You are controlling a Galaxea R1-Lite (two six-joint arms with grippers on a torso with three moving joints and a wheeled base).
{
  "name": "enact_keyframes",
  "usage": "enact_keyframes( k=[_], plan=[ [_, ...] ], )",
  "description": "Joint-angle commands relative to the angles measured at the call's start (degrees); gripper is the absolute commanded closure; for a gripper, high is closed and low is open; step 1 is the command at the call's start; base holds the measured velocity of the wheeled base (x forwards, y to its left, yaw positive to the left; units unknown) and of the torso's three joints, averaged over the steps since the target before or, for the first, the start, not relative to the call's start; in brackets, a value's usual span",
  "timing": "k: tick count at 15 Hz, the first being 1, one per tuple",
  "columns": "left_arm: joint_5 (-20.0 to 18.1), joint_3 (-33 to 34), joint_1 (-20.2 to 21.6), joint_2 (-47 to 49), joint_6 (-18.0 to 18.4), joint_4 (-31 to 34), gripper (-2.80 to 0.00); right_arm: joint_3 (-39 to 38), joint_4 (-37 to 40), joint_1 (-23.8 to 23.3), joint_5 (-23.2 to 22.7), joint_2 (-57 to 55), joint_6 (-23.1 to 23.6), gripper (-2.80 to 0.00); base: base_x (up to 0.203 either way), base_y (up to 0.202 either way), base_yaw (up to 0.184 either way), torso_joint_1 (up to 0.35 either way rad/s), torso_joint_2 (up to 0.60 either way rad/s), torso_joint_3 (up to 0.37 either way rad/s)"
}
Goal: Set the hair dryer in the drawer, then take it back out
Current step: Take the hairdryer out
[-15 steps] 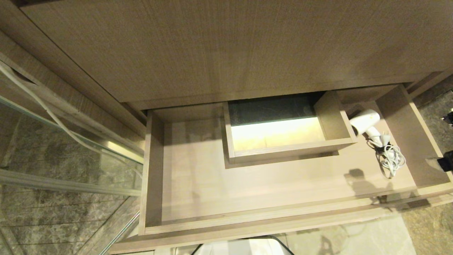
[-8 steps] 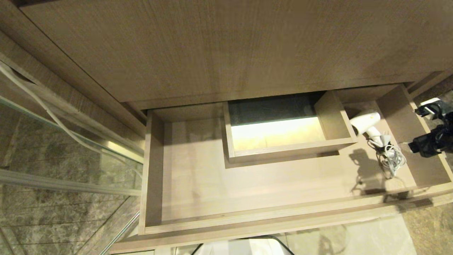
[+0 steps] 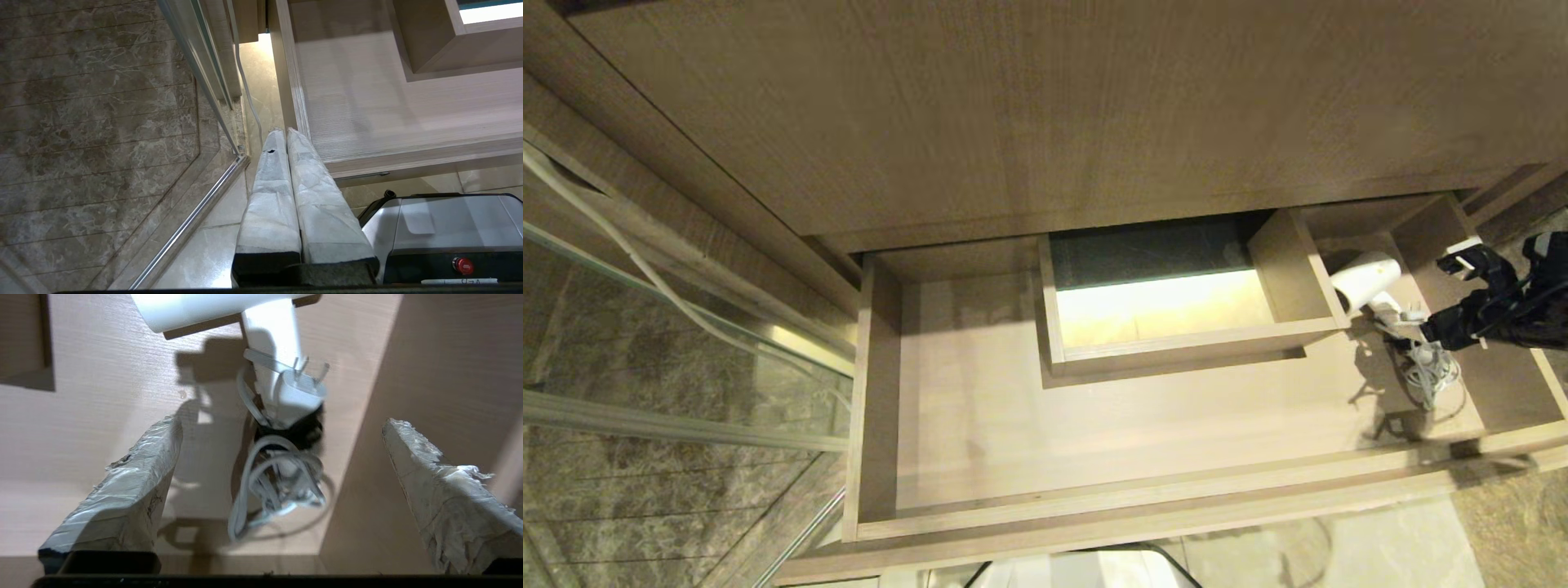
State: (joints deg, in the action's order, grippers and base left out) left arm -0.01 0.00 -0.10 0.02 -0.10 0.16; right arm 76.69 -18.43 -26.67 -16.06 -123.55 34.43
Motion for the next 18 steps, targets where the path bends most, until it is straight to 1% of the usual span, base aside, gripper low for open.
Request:
enact_keyframes(
  k=[1,3,4,6,8,14,15,18],
  plan=[
    [0.01,0.09,0.01,-0.02,0.01,0.02,0.00,3.96,-0.17,-0.33,-1.34,-6.54,0.08,-2.80,0.000,0.000,0.000,0.000,0.00,0.000],
    [0.01,0.09,0.01,-0.02,0.01,0.02,0.00,7.15,-0.08,-0.61,-5.26,-9.92,-0.12,-2.80,0.000,0.000,0.000,0.000,0.00,0.000],
    [0.01,0.03,0.01,-0.02,0.01,0.02,0.00,8.18,-0.14,-0.64,-6.09,-11.25,-0.10,-2.80,0.000,0.000,0.000,0.000,0.00,0.000],
    [0.01,0.09,0.01,-0.11,0.01,0.02,0.00,10.99,-0.13,-0.66,-6.36,-13.75,-0.14,-2.80,0.000,0.000,0.000,0.000,0.00,0.000],
    [0.01,0.09,0.01,-0.02,0.01,0.02,0.00,12.21,-0.27,-0.66,-6.89,-14.93,-0.10,-2.80,0.000,0.000,0.000,0.000,0.00,0.000],
    [0.01,0.09,0.01,-0.02,0.01,0.02,0.00,12.17,-1.69,-0.66,-7.32,-15.00,-0.07,-2.80,0.000,0.000,0.000,0.000,0.00,0.000],
    [0.01,0.09,0.01,-0.02,0.01,0.02,0.00,12.17,-1.69,-0.66,-7.22,-14.69,0.19,0.00,0.000,0.000,0.000,0.000,0.00,0.000],
    [0.01,0.09,0.01,-0.02,0.01,0.02,0.00,11.72,-1.52,-0.66,-7.14,-13.14,0.20,0.00,0.000,0.000,0.000,0.000,0.00,0.000]
  ],
)
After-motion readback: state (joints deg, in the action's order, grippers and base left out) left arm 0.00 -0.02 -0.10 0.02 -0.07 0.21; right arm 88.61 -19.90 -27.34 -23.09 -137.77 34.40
